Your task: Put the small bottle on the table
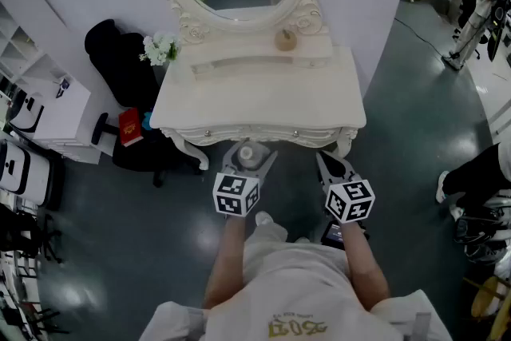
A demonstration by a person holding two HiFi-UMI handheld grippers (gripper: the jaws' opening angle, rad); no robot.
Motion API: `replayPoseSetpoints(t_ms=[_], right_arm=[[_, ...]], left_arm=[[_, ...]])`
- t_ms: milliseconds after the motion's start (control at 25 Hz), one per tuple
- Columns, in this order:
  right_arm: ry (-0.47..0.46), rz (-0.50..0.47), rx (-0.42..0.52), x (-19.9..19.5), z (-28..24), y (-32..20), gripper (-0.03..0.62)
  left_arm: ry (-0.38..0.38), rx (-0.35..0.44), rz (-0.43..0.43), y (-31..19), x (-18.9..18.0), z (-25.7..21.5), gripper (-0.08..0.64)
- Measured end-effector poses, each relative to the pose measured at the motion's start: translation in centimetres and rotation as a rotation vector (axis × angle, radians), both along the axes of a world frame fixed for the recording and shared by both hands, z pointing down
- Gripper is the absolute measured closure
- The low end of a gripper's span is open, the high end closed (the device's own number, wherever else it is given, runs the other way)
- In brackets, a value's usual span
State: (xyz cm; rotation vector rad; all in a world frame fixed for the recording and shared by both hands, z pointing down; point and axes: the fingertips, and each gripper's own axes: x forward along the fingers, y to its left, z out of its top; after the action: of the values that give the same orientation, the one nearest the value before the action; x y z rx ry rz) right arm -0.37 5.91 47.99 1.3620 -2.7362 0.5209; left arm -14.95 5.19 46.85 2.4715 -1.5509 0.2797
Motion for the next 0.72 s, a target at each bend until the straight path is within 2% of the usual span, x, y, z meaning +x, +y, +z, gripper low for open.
replayPoseSetpoints(t_ms=[440,600,720], right_arm=[[0.0,0.037,0.009,2.0,-0.3,1.2,0.58],[-0.061,0.059,-0.011,3.1,-0.7,1.3,0.58],[-0.056,0.086,-0.03,3.9,0.1,0.7,0.58]], left_arm=[[0.007,-0.009,0.04,1.0,2.1,0.0,0.215],[0.006,-0.014,0.06,1.2,3.2,-0.4,0.215],[-0.005,-0.024,0.074,0.6,3.6,0.1,0.215]])
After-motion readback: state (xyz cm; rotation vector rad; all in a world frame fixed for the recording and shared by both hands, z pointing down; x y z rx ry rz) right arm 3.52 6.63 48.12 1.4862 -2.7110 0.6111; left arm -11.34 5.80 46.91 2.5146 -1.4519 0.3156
